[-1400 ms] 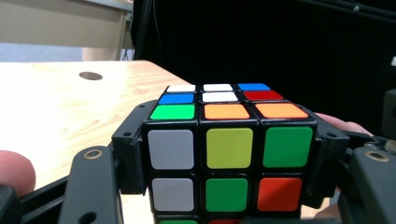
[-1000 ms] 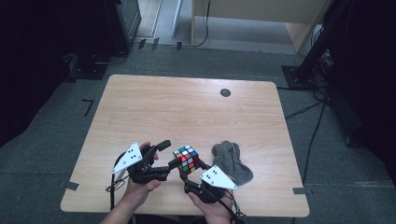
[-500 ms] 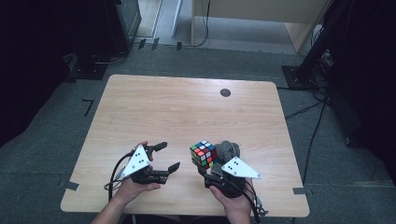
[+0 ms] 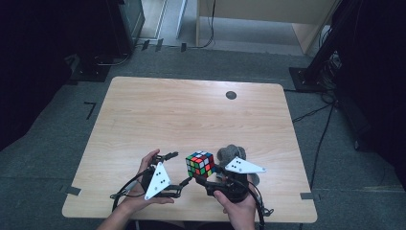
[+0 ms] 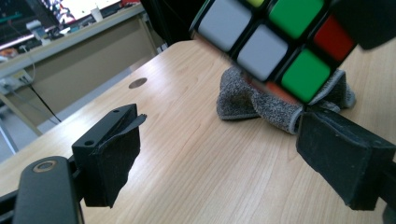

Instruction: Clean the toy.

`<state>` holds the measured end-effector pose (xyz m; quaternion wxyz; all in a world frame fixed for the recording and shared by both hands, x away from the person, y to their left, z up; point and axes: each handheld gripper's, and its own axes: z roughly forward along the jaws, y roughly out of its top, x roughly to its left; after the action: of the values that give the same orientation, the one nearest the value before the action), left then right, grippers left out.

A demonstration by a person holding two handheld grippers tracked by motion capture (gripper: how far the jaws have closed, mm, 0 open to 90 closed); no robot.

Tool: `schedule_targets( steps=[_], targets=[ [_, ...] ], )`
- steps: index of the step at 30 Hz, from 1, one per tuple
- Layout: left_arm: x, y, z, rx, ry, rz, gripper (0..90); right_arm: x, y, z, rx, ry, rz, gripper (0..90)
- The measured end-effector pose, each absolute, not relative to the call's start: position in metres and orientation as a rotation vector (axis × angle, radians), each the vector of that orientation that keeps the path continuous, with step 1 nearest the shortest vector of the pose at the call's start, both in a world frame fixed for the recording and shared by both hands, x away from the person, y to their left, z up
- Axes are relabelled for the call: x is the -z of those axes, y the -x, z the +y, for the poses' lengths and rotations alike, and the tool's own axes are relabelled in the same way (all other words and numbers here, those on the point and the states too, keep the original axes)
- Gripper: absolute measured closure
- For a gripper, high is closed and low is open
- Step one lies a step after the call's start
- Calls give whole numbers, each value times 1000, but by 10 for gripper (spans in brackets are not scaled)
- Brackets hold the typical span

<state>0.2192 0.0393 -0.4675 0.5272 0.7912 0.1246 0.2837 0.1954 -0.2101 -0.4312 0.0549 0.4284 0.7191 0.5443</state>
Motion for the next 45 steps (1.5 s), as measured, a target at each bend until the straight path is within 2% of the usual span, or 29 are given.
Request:
schedule_targets(
  steps=[5, 16, 23, 30, 34, 41, 43, 45],
  targets=[
    [470, -215, 34, -693, -1900, 250, 161, 433, -196, -204, -1627, -1357, 2222, 344],
    [475, -210, 28, -720, -1914, 180, 287, 438, -202, -190, -1594, -1413, 2343, 342],
    [474, -216, 33, -662, -1899, 223, 332, 438, -208, -205, -1766, -1435, 2281, 317],
    [472, -228, 47, -596, -1853, 327, 337, 430, -208, -242, -1914, -1445, 2063, 304],
    [470, -232, 54, -548, -1828, 368, 337, 433, -209, -253, -1647, -1410, 1955, 282],
    [469, -239, 61, -408, -1799, 406, 338, 483, -226, -254, -1143, -1427, 1910, 278],
    [469, -240, 62, -385, -1803, 407, 338, 495, -231, -255, -1084, -1457, 1912, 294],
    [469, -239, 61, -366, -1809, 399, 339, 503, -233, -257, -1044, -1478, 1914, 363]
  ],
)
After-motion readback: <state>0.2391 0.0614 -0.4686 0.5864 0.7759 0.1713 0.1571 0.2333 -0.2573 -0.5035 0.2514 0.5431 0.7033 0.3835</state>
